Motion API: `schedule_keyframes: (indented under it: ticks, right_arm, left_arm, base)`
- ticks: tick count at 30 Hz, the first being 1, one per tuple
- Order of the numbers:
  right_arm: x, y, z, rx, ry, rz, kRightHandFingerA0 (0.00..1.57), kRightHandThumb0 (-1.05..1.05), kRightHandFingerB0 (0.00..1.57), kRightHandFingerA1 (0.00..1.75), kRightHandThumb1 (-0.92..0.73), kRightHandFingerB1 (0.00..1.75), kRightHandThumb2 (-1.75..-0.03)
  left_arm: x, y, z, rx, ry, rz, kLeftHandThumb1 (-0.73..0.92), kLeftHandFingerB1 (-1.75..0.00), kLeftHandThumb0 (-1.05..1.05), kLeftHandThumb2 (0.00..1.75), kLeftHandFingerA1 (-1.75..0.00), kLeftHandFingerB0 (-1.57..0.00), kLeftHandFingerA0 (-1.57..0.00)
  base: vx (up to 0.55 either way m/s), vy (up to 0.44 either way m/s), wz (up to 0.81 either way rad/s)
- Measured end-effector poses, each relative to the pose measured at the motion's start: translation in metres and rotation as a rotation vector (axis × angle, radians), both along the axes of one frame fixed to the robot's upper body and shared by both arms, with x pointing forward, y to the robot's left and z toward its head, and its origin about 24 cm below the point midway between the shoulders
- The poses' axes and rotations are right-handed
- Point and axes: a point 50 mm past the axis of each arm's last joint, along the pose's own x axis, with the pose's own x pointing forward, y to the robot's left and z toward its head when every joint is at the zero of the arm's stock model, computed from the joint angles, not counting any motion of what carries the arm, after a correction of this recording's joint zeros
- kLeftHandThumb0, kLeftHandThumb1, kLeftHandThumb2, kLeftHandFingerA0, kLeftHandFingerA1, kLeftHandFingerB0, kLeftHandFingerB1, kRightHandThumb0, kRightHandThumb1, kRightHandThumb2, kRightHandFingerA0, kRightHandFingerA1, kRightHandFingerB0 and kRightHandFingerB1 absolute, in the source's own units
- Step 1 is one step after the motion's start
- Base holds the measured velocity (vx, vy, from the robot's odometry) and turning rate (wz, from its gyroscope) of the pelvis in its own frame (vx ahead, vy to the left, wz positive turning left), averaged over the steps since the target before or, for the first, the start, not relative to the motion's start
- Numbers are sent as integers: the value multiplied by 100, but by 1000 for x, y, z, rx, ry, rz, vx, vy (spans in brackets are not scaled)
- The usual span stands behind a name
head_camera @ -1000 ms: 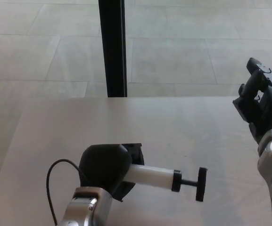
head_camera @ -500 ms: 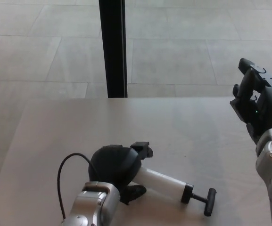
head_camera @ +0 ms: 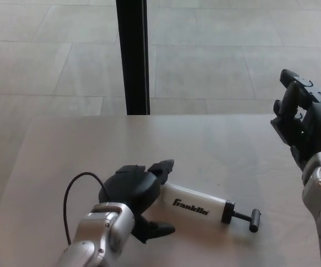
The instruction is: The robot uses its left hand to lift the air pump kept on the middle of the desk and use the right hand to compress the handle
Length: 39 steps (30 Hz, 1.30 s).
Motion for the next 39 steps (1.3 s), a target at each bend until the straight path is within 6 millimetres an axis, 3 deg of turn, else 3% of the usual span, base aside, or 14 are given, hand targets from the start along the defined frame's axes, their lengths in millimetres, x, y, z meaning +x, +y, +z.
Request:
schedule_keyframes:
  ticks: [1, 7, 8, 9, 10, 12, 13, 14, 21, 27, 28, 33, 34, 39]
  right_arm:
    - [0, 0, 0, 0, 0, 1, 3, -36, 0, 53, -49, 48, -112]
    - [-1, -7, -2, -12, 5, -3, 5, -88, 11, 42, -78, 36, -116]
    - [-2, -12, -3, -21, 9, -10, 6, -91, 10, 45, -76, 40, -116]
    - [-3, -15, -3, -27, 11, -16, 7, -94, 15, 36, -92, 29, -79]
    - [-3, -19, -3, -33, 12, -24, 3, -37, 0, 53, -41, 48, -108]
    - [-5, -30, -4, -51, 16, -46, 17, -96, 26, 46, -91, 34, -75]
    - [-6, -35, -4, -59, 18, -56, 17, -87, 19, 53, -72, 45, -116]
    - [-7, -42, -4, -70, 21, -72, 25, -93, 28, 45, -92, 31, -70]
    - [-20, -87, -8, -138, 58, -175, 39, -95, 31, 68, -92, 48, -74]
    - [-45, -145, -17, -210, 146, -323, 36, -87, 28, 73, -92, 52, -78]
    - [-51, -154, -20, -220, 164, -346, 40, -86, 26, 75, -75, 60, -118]
    - [-85, -199, -33, -261, 270, -476, 37, -91, 24, 86, -92, 63, -78]
    - [-94, -209, -36, -268, 295, -506, 33, -88, 22, 91, -92, 64, -80]
    - [-137, -246, -50, -278, 403, -635, 30, -92, 20, 96, -92, 63, -78]
  left_arm:
    - [1, 3, 2, -30, 8, 13, 53, -31, -75, 92, -43, -7, -2]
    - [4, 21, 13, -167, 36, 75, 69, -35, -80, 107, -42, -10, -1]
    - [6, 28, 16, -208, 42, 98, 87, -31, -76, 64, -52, -11, -8]
    - [7, 33, 18, -234, 45, 114, 72, -40, -73, 111, -55, 0, -5]
    - [8, 39, 20, -257, 46, 131, 68, -32, -71, 109, -49, -1, -1]
    - [9, 55, 24, -303, 46, 173, 81, -36, -71, 63, -53, -15, -18]
    - [9, 63, 26, -320, 46, 193, 51, -50, -38, 109, -54, 0, -3]
    - [9, 73, 28, -338, 46, 218, 76, -43, -71, 62, -55, -26, -28]
    - [-2, 140, 30, -417, 52, 393, 79, -58, -73, 64, -71, -46, -40]
    - [-36, 212, 20, -474, 81, 602, 69, -65, -70, 111, -71, -29, -30]
    - [-43, 222, 17, -480, 90, 636, 83, -69, -74, 65, -84, -24, -25]
    - [-91, 277, -2, -521, 154, 844, 59, -75, -75, 101, -84, -51, -61]
    - [-103, 289, -7, -532, 170, 895, 79, -79, -75, 63, -89, -60, -69]
    - [-167, 329, -29, -597, 232, 1123, 87, -85, -66, 63, -99, -24, -24]
  base:
    - [0, 0, 0]
    - [0, 0, 0]
    - [0, 0, 0]
    - [0, 0, 0]
    - [0, 0, 0]
    - [0, 0, 0]
    - [0, 0, 0]
    - [0, 0, 0]
    - [0, 0, 0]
    - [0, 0, 0]
    - [0, 0, 0]
    - [0, 0, 0]
    - [0, 0, 0]
    - [0, 0, 0]
